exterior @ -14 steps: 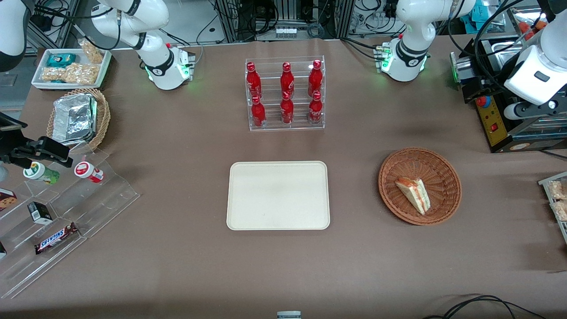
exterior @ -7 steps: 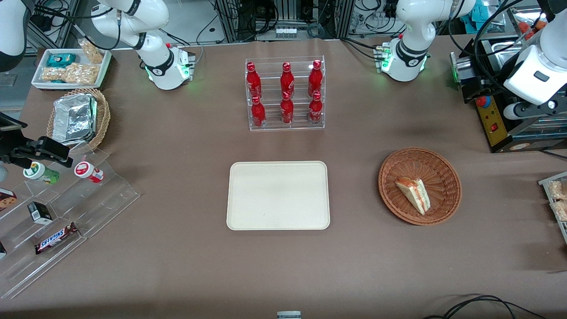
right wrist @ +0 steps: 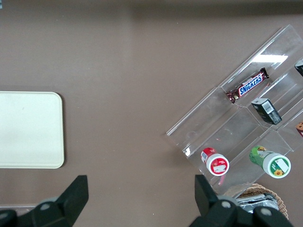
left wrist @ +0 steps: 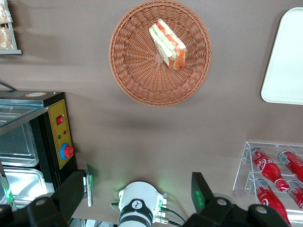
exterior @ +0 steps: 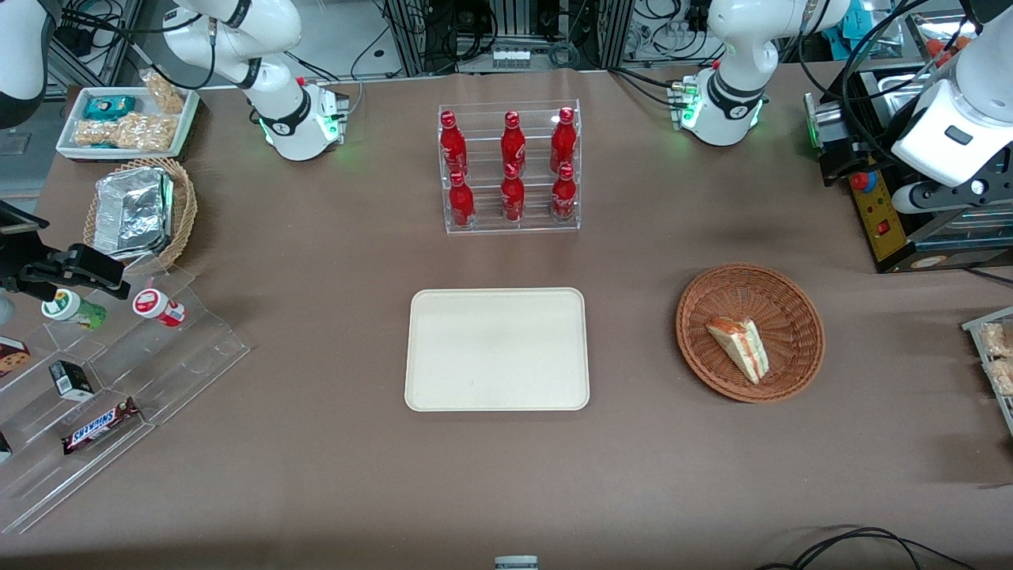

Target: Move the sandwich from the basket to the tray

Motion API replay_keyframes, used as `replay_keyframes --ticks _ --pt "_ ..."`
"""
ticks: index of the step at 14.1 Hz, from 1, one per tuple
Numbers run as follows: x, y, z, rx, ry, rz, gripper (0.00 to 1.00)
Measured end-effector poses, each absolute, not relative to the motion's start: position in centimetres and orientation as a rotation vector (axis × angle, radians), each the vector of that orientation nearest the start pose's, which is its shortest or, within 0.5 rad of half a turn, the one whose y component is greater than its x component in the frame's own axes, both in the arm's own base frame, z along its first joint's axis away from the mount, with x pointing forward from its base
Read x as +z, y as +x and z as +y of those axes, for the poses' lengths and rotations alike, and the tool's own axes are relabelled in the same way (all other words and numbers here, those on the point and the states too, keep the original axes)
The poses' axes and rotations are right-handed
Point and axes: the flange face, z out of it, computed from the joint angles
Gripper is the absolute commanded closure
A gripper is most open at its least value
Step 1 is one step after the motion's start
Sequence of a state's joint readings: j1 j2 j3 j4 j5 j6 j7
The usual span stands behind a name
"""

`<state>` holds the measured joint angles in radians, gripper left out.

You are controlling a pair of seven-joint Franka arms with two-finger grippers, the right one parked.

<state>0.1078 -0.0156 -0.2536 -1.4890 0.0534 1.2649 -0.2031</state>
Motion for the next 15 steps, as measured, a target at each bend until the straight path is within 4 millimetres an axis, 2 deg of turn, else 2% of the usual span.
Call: replay_keyframes --ticks 10,12,15 --pt "64.4 51.2 -6.9 0.313 -3.031 -0.104 0.0" --pt "63.4 51.3 -6.8 0.348 -3.025 -0.104 0.0" --pt "60.4 52.6 -5.9 0.441 -3.012 -0.122 0.0"
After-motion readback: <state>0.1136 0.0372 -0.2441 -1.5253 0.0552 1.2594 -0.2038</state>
